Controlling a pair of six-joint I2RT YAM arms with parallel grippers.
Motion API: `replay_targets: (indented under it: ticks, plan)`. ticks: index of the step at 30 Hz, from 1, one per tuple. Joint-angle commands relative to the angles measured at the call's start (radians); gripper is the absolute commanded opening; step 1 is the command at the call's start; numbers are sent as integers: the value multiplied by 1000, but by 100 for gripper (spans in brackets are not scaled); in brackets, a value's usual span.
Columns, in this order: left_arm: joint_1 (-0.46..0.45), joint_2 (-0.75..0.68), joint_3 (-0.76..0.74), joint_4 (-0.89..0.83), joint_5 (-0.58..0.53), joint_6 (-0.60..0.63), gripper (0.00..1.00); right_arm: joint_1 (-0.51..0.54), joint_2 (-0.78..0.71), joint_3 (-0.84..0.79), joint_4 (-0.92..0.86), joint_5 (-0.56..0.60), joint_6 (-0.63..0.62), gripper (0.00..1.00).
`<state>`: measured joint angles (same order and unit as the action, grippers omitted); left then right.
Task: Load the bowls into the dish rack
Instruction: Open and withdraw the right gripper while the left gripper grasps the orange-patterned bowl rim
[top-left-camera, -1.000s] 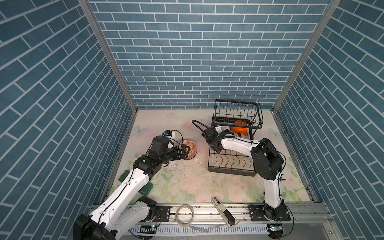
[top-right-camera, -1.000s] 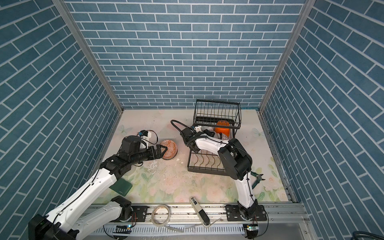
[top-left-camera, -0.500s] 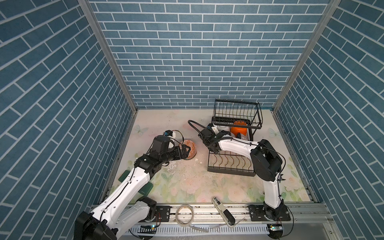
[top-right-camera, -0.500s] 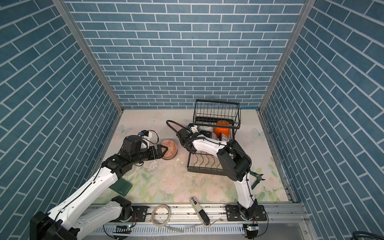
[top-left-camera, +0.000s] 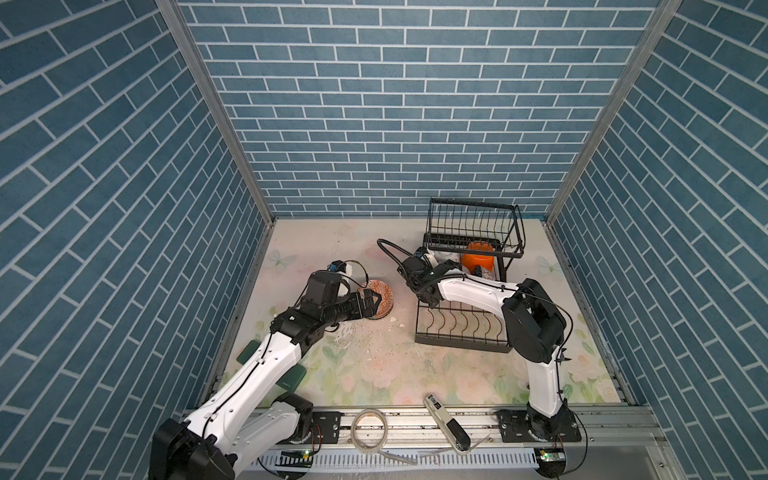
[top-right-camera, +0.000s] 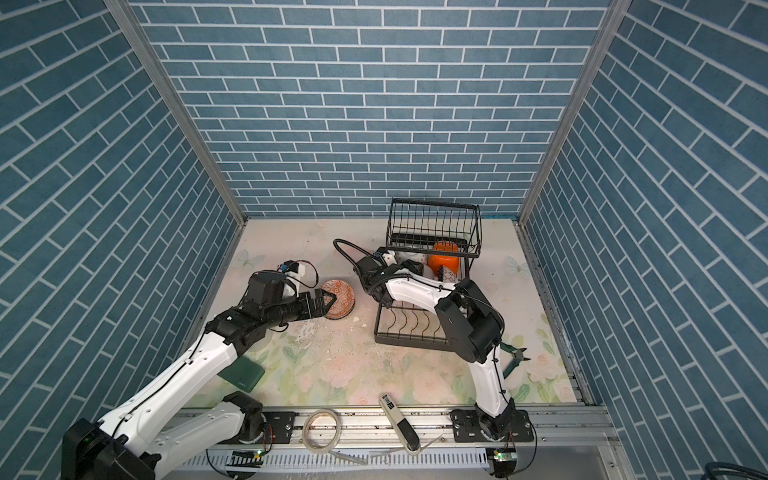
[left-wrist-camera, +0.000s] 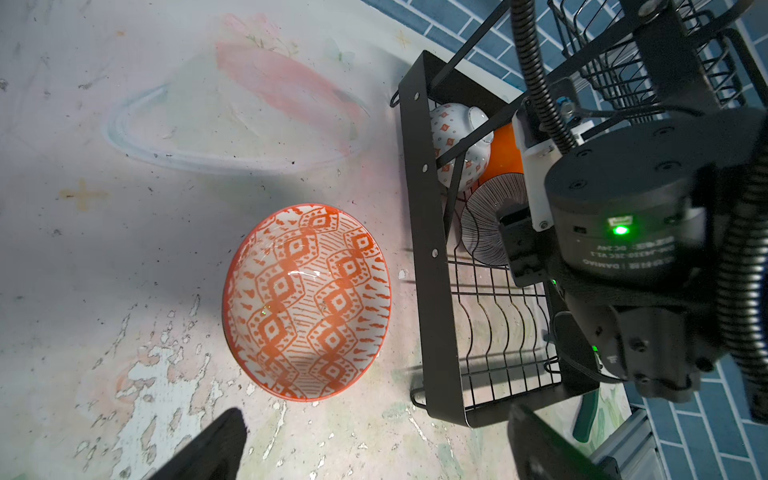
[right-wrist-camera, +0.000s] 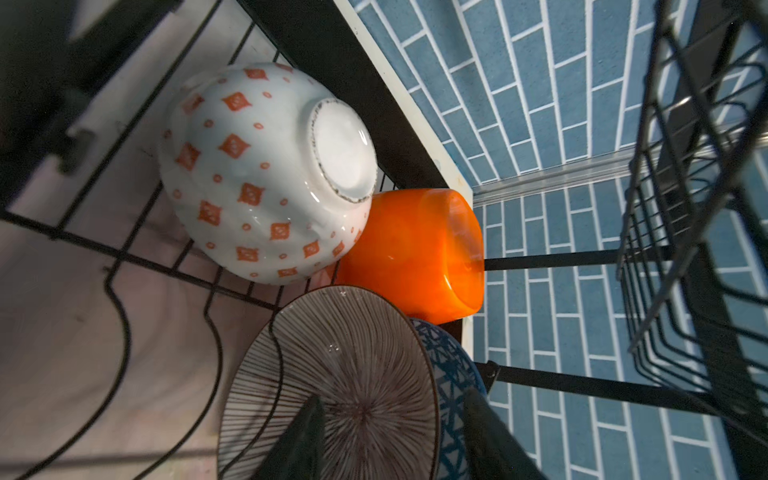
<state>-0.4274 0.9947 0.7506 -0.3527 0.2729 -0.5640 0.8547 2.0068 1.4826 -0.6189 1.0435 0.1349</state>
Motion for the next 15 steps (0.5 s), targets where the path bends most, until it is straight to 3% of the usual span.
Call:
replay_targets:
  ticks: [1,15]
  plan:
    - [5,6,-12,5,-12,13,100,3,-92,-17,-23,-79,80,64]
    - [6,29,10,-82,-85,30,100,21,-300,-178,83,-457,100,68]
